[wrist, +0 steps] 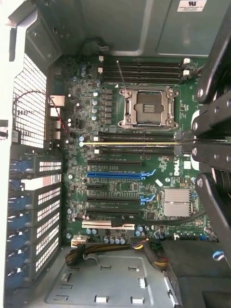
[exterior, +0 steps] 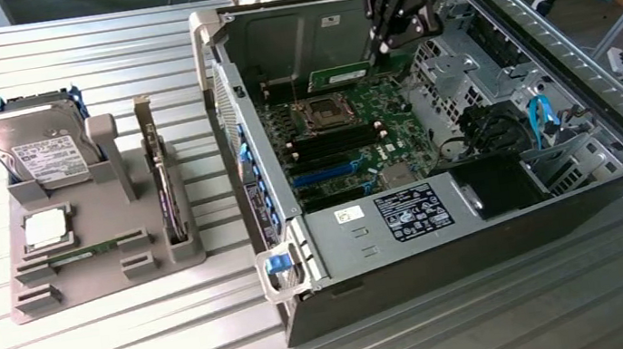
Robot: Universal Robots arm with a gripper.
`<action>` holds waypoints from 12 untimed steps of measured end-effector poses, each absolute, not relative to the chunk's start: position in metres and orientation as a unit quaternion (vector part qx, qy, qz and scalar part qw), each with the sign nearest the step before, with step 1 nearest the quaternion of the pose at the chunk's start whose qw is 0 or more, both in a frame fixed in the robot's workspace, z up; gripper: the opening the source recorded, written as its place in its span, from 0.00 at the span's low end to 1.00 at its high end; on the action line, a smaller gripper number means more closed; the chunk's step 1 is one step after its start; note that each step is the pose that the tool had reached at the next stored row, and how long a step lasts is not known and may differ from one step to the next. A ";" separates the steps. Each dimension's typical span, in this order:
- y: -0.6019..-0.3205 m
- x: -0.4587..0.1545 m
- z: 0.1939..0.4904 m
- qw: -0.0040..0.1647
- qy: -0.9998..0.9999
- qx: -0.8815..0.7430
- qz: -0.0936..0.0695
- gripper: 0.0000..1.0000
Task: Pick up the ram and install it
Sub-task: 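Insert the ram into the slot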
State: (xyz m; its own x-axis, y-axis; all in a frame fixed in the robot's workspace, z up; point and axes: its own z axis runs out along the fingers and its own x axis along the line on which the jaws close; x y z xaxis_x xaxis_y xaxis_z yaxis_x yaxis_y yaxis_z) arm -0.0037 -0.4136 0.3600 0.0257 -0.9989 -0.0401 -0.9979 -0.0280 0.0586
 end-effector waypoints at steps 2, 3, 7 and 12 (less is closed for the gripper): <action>-0.414 -0.004 0.356 0.007 -0.697 0.716 -0.035 0.12; -0.414 -0.004 0.354 0.007 -0.697 0.716 -0.035 0.12; -0.414 -0.004 0.344 0.007 -0.697 0.716 -0.035 0.12; -0.414 -0.004 0.332 0.007 -0.697 0.716 -0.035 0.12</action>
State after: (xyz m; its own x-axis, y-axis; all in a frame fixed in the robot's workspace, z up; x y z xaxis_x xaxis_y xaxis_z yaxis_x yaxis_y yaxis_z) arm -0.0037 -0.4136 0.3321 0.0257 -0.9989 -0.0399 -0.9979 -0.0280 0.0586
